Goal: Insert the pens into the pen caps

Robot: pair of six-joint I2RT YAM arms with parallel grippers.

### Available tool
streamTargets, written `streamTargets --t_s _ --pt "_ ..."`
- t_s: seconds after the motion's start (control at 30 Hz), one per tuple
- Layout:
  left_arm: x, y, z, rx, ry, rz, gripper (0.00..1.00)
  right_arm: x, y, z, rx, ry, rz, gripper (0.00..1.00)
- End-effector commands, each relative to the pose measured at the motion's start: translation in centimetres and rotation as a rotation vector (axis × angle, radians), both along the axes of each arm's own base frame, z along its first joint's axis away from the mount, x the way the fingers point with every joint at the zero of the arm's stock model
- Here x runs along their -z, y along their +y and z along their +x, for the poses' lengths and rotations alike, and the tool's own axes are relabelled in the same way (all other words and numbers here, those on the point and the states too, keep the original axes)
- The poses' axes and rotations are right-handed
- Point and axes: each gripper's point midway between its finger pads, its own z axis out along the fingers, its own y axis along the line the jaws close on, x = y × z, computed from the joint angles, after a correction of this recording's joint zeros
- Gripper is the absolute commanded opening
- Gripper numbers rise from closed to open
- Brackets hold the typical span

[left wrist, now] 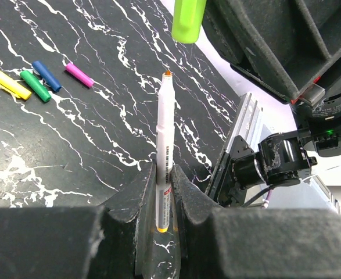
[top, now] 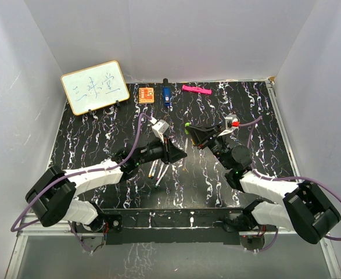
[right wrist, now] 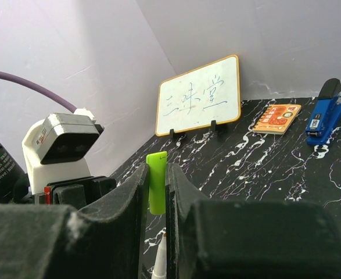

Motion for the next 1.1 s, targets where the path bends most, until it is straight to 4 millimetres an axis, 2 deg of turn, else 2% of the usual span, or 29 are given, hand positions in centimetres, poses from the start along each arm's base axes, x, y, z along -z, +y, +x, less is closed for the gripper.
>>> streamTargets --t_s 0.0,0.83,0.9,1.07 --pt "-2.0 0.1 0.3 -0.016 -0.075 -0.024 0.0 -2.5 -0.4 -0.1 0.014 -0.063 0.053 0.0" --pt "-2.9 -0.1 0.7 -0.022 -0.097 -0.044 0.0 -1.0 -0.1 0.1 0.006 -0.018 0.045 0.0" --pt "-2.9 -0.1 0.8 -0.026 -0.097 -0.045 0.0 0.7 -0.3 -0.2 0.004 0.015 0.029 0.0" --pt "-2.9 -0.2 0.8 -0.028 -0.1 -0.047 0.0 1.0 -0.3 -0.3 0.001 0.024 0.029 0.0"
